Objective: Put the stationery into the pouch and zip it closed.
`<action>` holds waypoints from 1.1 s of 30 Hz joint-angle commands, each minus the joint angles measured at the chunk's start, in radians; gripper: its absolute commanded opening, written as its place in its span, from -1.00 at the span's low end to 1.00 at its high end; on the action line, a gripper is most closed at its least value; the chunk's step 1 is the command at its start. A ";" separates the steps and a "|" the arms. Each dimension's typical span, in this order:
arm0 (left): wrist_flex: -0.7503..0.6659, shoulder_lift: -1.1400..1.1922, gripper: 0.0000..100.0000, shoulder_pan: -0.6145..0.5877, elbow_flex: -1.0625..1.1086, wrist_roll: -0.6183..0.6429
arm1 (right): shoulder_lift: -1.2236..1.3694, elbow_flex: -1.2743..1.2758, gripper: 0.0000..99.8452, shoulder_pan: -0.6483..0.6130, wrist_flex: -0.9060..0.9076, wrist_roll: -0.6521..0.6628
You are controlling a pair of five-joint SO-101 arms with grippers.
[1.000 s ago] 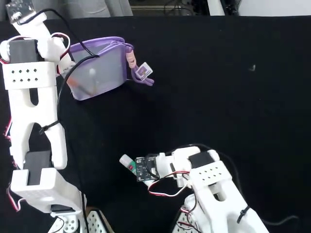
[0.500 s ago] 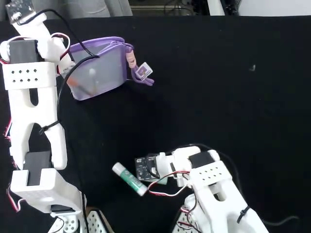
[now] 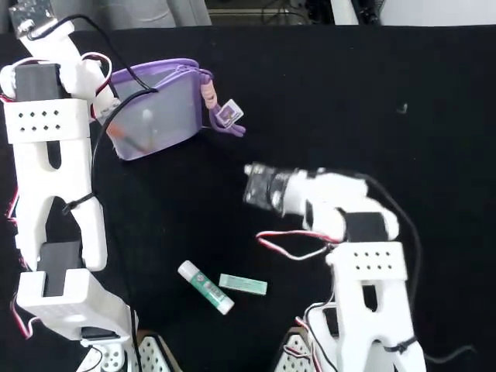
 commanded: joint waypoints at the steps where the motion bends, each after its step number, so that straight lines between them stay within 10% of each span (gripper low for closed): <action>1: -0.006 0.020 -0.94 -0.002 0.024 0.005 | -0.001 -0.162 -0.98 -0.034 -0.095 -0.167; 33: 0.026 0.009 -0.94 0.107 0.001 0.002 | -0.002 0.048 -0.98 -0.310 -1.613 -1.430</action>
